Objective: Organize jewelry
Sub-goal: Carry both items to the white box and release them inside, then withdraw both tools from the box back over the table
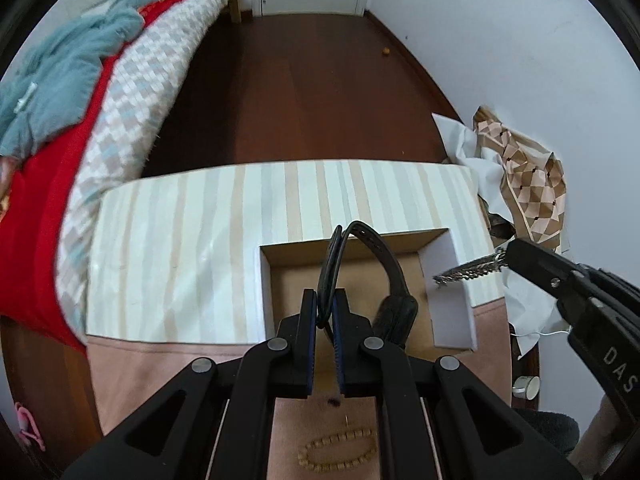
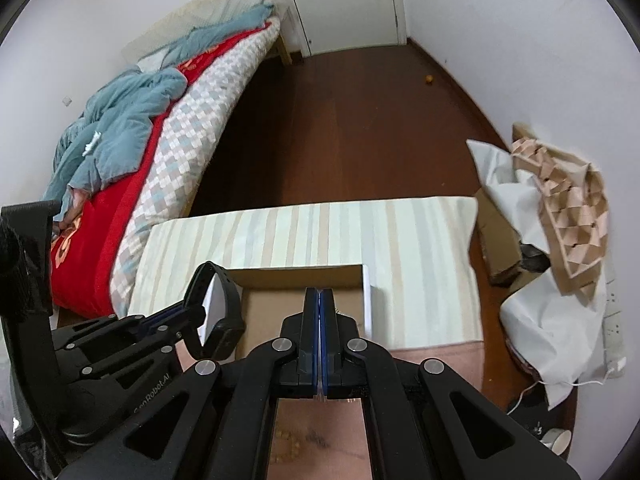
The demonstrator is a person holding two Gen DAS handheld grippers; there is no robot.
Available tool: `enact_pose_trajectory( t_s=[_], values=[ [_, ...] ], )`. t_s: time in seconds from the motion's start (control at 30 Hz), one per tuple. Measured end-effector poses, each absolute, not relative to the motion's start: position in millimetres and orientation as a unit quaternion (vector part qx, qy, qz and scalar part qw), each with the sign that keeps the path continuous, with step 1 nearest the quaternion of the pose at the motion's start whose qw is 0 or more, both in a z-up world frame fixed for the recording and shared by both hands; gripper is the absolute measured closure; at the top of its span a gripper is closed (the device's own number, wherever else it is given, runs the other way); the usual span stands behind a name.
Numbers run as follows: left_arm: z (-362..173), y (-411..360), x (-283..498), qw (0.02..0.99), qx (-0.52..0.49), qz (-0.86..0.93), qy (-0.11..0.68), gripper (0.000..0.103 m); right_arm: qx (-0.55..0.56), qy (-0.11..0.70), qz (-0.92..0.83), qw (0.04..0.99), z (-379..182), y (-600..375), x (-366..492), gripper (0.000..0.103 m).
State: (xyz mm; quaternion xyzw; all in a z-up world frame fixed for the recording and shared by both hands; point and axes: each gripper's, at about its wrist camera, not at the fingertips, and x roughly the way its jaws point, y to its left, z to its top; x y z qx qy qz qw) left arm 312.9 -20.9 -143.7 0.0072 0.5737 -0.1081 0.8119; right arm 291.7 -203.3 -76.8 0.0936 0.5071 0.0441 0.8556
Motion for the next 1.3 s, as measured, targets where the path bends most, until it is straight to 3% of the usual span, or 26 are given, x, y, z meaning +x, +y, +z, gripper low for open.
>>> enact_pose_trajectory(
  t_s=[0.07, 0.23, 0.3, 0.33, 0.37, 0.4, 0.43, 0.47, 0.53, 0.6, 0.63, 0.67, 0.7, 1.0, 1.3],
  values=[
    [-153.1, -19.6, 322.7, 0.805, 0.003, -0.103, 0.584, 0.09, 0.097, 0.52, 0.048, 0.847, -93.2, -202.7, 308.5, 0.103],
    [-164.6, -15.0, 332.8, 0.796, -0.017, -0.103, 0.597, 0.086, 0.116, 0.555, 0.07, 0.82, -127.4, -202.4, 331.1, 0.102],
    [-161.3, -13.3, 332.0, 0.803, -0.012, -0.093, 0.588, 0.071, 0.121, 0.567, 0.074, 0.812, -137.2, -202.5, 335.9, 0.1],
    [-159.7, -10.9, 331.8, 0.806, -0.012, -0.089, 0.585, 0.05, 0.119, 0.571, 0.072, 0.809, -140.5, -202.3, 336.9, 0.093],
    [-157.0, -8.5, 330.2, 0.81, -0.012, -0.083, 0.58, 0.033, 0.118, 0.574, 0.068, 0.808, -143.1, -203.0, 337.1, 0.079],
    [-153.6, -4.7, 327.8, 0.817, -0.012, -0.074, 0.572, 0.031, 0.119, 0.574, 0.065, 0.807, -144.7, -204.5, 336.2, 0.067],
    [-151.6, -1.5, 327.4, 0.821, -0.012, -0.07, 0.567, 0.031, 0.115, 0.575, 0.058, 0.808, -145.6, -205.6, 334.5, 0.043],
    [-149.2, 1.7, 324.8, 0.824, -0.009, -0.063, 0.563, 0.031, 0.109, 0.572, 0.05, 0.811, -145.0, -206.5, 331.0, 0.029],
    [-146.0, 9.6, 321.7, 0.831, -0.003, -0.046, 0.554, 0.026, 0.097, 0.569, 0.039, 0.816, -142.2, -206.6, 325.5, 0.027],
    [-144.4, 15.2, 315.0, 0.839, 0.006, -0.029, 0.543, 0.011, 0.056, 0.566, 0.01, 0.822, -140.4, -203.7, 317.3, 0.025],
    [-144.6, 17.8, 310.7, 0.842, 0.014, -0.02, 0.538, 0.002, 0.036, 0.564, -0.003, 0.825, -140.8, -201.5, 312.3, 0.016],
    [-145.7, 18.8, 306.2, 0.844, 0.022, -0.011, 0.535, 0.0, 0.015, 0.566, -0.017, 0.824, -143.0, -199.2, 307.7, 0.007],
    [-147.4, 19.1, 301.3, 0.845, 0.029, -0.004, 0.534, 0.0, 0.004, 0.567, -0.023, 0.823, -145.0, -198.1, 304.0, 0.005],
    [-153.8, 26.1, 274.5, 0.844, 0.031, 0.009, 0.536, 0.0, -0.015, 0.57, -0.034, 0.821, -167.1, -183.7, 273.3, 0.002],
    [-120.8, 30.5, 236.4, 0.866, 0.037, 0.018, 0.498, 0.0, -0.009, 0.539, -0.043, 0.841, -140.7, -182.1, 247.4, 0.002]
  ],
)
